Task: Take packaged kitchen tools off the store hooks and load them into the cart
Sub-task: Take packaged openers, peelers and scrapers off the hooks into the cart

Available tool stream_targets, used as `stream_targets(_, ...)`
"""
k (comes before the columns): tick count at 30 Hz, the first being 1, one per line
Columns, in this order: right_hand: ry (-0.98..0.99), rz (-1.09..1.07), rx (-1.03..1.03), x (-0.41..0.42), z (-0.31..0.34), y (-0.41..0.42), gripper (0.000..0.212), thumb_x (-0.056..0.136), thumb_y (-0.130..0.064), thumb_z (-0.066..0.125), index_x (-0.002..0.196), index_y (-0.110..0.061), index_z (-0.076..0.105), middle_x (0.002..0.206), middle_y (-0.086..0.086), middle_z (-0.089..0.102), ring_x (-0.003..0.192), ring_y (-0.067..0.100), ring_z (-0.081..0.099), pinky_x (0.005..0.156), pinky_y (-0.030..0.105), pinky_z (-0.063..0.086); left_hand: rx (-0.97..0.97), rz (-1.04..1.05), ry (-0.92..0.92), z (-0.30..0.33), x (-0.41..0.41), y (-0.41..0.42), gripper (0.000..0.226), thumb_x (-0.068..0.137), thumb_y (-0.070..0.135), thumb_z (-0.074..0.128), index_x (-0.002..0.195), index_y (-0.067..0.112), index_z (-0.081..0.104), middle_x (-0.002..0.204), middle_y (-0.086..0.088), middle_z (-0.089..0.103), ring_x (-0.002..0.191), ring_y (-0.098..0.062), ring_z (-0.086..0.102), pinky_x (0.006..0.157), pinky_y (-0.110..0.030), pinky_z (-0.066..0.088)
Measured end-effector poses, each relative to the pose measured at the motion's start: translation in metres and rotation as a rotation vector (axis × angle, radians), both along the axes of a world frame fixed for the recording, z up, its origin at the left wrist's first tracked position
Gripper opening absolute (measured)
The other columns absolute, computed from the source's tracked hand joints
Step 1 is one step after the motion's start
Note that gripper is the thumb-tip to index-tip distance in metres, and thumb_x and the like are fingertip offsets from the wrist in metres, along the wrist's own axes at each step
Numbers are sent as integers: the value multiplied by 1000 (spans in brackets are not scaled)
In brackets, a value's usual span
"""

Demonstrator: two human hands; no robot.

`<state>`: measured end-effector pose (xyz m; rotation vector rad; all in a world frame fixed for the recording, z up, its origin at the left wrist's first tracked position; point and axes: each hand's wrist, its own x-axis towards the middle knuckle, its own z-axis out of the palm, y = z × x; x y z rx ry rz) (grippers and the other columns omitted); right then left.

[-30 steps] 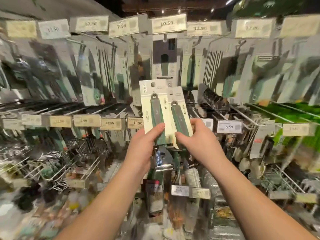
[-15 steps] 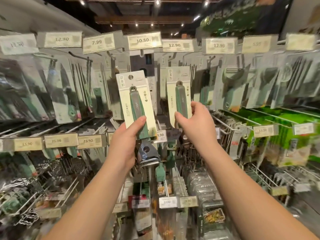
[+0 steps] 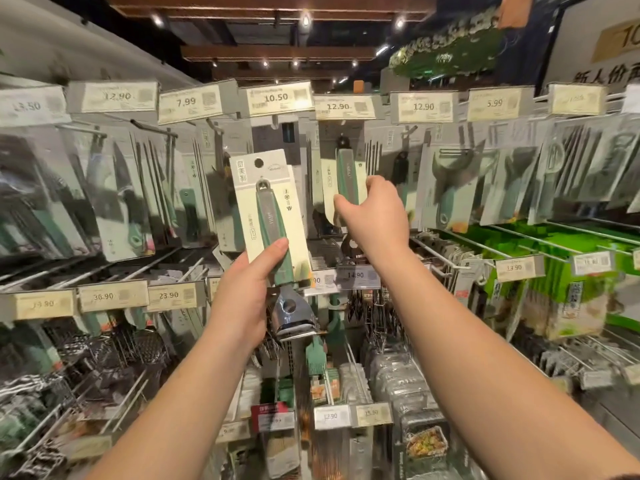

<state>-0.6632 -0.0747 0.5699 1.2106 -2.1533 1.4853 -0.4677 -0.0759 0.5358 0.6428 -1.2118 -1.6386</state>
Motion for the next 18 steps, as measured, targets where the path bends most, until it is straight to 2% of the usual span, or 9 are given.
stream_targets(2,-3,-3,4,-2,-1,-2,63,88,-45,63,137,-8,50,132,3,55,107,22,60,67,29,42,1,-6,2,1,2,0,27,94,21,66,119,10,69,98,2,79,83,-9,75,59,-20,57)
stream_targets(6,-16,-5,43,-7,-3,-16,46,87,-41,64,122,-11,56,122,2,56,90,20,60,58,30,43,24,0,14,0,6,0,27,93,21,67,118,10,69,95,2,79,80,-9,75,58,-20,57)
stream_targets(11,8,-45,143,-13,-4,-40,48,91,-42,62,123,-7,53,125,8,52,96,25,59,67,37,51,24,8,33,1,12,-1,28,93,20,67,119,10,68,93,2,79,79,-7,75,57,-19,56)
stream_targets(14,-6,-58,182,-19,0,-56,45,90,-41,64,116,-5,58,123,11,53,94,28,63,71,40,58,29,4,41,0,15,-1,28,93,19,67,119,8,68,89,3,79,77,-7,75,57,-19,56)
stream_targets(16,-23,-57,212,-23,2,-66,39,90,-40,65,105,-5,63,106,10,63,80,26,66,61,35,57,34,3,43,-1,18,0,29,93,19,67,120,7,67,87,3,79,76,-7,75,58,-20,57)
stream_targets(18,-34,-67,248,-26,3,-74,37,92,-40,64,97,-4,63,82,8,65,66,23,64,49,28,48,39,9,47,-2,21,0,29,93,18,67,120,7,67,86,2,79,74,-8,75,56,-20,56)
